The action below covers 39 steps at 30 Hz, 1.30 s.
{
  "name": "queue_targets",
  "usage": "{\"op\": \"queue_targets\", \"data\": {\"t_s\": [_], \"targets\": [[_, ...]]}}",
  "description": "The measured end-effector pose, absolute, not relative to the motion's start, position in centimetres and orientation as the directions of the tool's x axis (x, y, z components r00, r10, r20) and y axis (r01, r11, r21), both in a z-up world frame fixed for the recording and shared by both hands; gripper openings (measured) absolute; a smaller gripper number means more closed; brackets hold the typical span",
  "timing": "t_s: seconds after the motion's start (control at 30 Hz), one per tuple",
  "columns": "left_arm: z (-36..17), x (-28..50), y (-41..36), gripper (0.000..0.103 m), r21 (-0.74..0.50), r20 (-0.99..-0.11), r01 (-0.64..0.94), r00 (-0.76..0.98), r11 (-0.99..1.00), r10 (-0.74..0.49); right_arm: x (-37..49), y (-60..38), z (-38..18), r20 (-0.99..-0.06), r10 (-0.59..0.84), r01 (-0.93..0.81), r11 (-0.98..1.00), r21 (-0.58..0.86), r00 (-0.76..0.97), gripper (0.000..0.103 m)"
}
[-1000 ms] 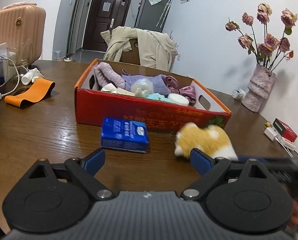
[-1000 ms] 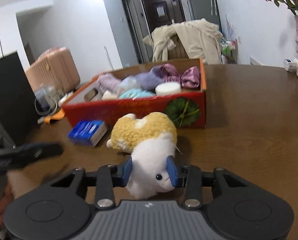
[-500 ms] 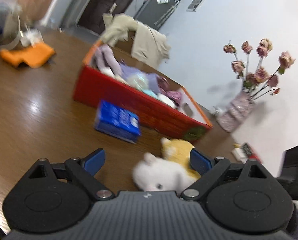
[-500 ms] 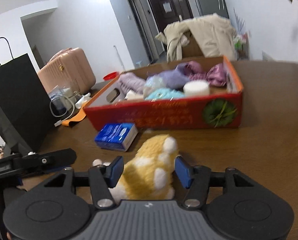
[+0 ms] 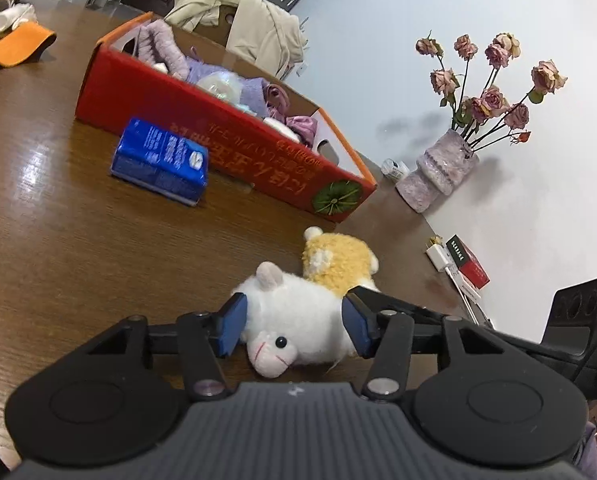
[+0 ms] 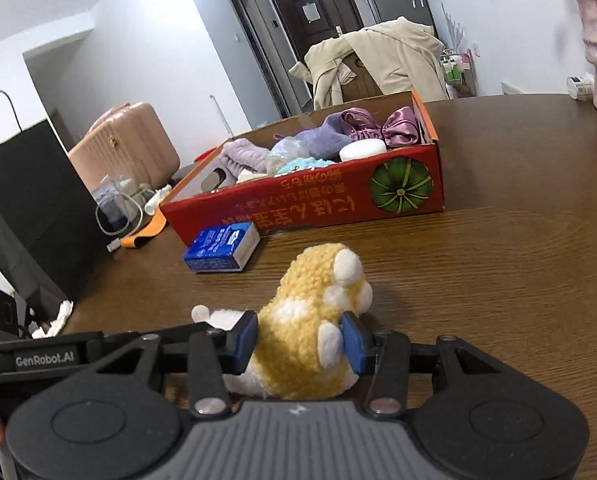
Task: Organize soft objects
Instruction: 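Lower the sheep plush into the box and open both grippers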
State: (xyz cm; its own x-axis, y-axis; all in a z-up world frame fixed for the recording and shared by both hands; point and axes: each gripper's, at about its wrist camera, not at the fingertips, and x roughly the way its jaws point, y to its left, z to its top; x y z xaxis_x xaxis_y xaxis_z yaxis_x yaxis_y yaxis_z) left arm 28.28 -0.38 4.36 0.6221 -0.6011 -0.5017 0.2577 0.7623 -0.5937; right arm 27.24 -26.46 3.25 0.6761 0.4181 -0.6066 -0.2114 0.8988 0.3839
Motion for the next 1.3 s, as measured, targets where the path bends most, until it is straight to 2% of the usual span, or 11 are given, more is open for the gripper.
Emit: {"op": "queue_targets", "data": {"t_s": [0.07,0.2,0.27,0.4,0.53,0.67,0.7,0.9,1.07,1.13,1.3], "targets": [[5.6,28.4,-0.8,0.053,-0.589,-0.465,0.281,0.650,0.758,-0.602,27.4,-26.8,3.7,-0.571,0.427,-0.241,0.896,0.374,0.701,0.044],[10.0,30.9,-1.5,0.053,-0.582,-0.362,0.344,0.702,0.737,-0.614,28.5,-28.1,7.8,-0.419,0.441,-0.314,0.887,0.338,0.793,0.044],[12.1,33.3,-2.4,0.053,-0.560,-0.348,0.366,0.710,0.743,-0.612,30.5,-28.6,9.8,-0.393,0.419,-0.318,0.900,0.297,0.819,0.044],[13.2,40.1,-5.3,0.053,-0.502,-0.394,0.364,0.712,0.785,-0.582,37.2,-30.0,11.1,-0.405,0.391,-0.296,0.914,0.279,0.826,0.044],[10.1,46.7,-6.5,0.053,-0.551,-0.500,0.299,0.629,0.779,-0.595,44.2,-30.4,9.3,-0.523,0.351,-0.257,0.935,0.246,0.776,0.044],[7.3,49.0,-7.2,0.053,-0.493,-0.598,0.296,0.568,0.818,-0.566,48.5,-30.3,6.3,-0.660,0.351,-0.226,0.936,0.270,0.664,0.043],[6.8,49.0,-7.3,0.057,-0.487,-0.613,0.302,0.551,0.820,-0.567,48.8,-30.2,5.9,-0.680,0.347,-0.228,0.938,0.262,0.646,0.040],[7.0,48.6,-6.7,0.059,-0.468,-0.602,0.318,0.569,0.825,-0.561,47.6,-29.4,7.8,-0.640,0.287,-0.228,0.958,0.175,0.713,0.044],[11.1,46.0,-4.3,0.066,-0.427,-0.530,0.339,0.657,0.838,-0.536,45.5,-29.7,10.3,-0.562,0.296,-0.251,0.955,0.158,0.772,0.043],[13.0,44.4,-3.0,0.075,-0.402,-0.492,0.347,0.699,0.847,-0.520,44.1,-29.8,11.7,-0.528,0.309,-0.269,0.951,0.153,0.791,0.043],[16.6,38.8,0.8,0.079,-0.293,-0.424,0.326,0.799,0.899,-0.428,40.3,-29.3,14.4,-0.476,0.321,-0.298,0.946,0.125,0.819,0.046]]}}
